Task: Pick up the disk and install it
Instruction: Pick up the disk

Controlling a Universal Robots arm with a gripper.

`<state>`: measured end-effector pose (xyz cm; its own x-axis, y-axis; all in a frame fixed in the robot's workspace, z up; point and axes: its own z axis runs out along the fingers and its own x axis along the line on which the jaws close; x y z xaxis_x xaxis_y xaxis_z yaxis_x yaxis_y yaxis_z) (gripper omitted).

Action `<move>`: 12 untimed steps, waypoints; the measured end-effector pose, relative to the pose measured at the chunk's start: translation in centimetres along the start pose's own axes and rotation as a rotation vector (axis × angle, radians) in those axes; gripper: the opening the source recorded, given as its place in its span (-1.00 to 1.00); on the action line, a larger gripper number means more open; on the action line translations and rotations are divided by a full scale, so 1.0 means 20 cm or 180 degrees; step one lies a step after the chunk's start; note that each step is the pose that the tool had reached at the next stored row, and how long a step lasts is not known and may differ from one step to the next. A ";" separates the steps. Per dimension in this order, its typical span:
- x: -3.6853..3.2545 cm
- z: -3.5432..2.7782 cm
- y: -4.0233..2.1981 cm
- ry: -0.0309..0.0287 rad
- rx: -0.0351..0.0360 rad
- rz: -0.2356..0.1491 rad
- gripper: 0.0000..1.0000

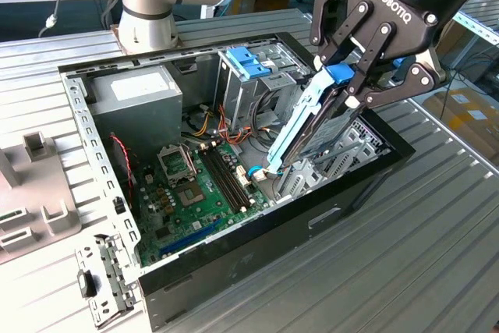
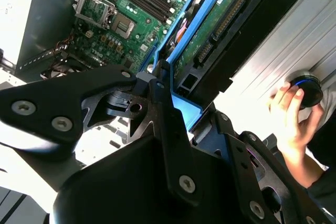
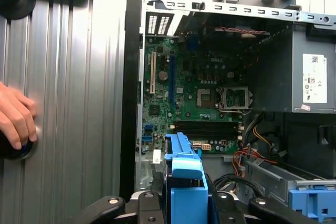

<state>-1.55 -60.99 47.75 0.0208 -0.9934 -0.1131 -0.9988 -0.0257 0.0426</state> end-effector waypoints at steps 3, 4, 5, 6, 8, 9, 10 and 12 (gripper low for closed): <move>0.000 0.001 -0.008 0.0002 0.0000 0.0000 -0.26; 0.000 0.001 -0.011 0.0002 0.0000 0.0000 -0.26; 0.001 0.002 -0.014 0.0003 0.0000 0.0000 -0.26; 0.001 0.002 -0.023 0.0005 0.0000 0.0000 -0.26; 0.001 0.003 -0.032 0.0006 0.0000 0.0000 -0.26; 0.001 0.004 -0.040 0.0007 0.0000 0.0000 -0.26; 0.002 0.005 -0.047 0.0008 0.0000 0.0000 -0.26; 0.002 0.005 -0.058 0.0010 0.0000 0.0000 -0.26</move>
<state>-0.40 -60.99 47.60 0.0208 -0.9937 -0.1098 -0.9988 -0.0256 0.0426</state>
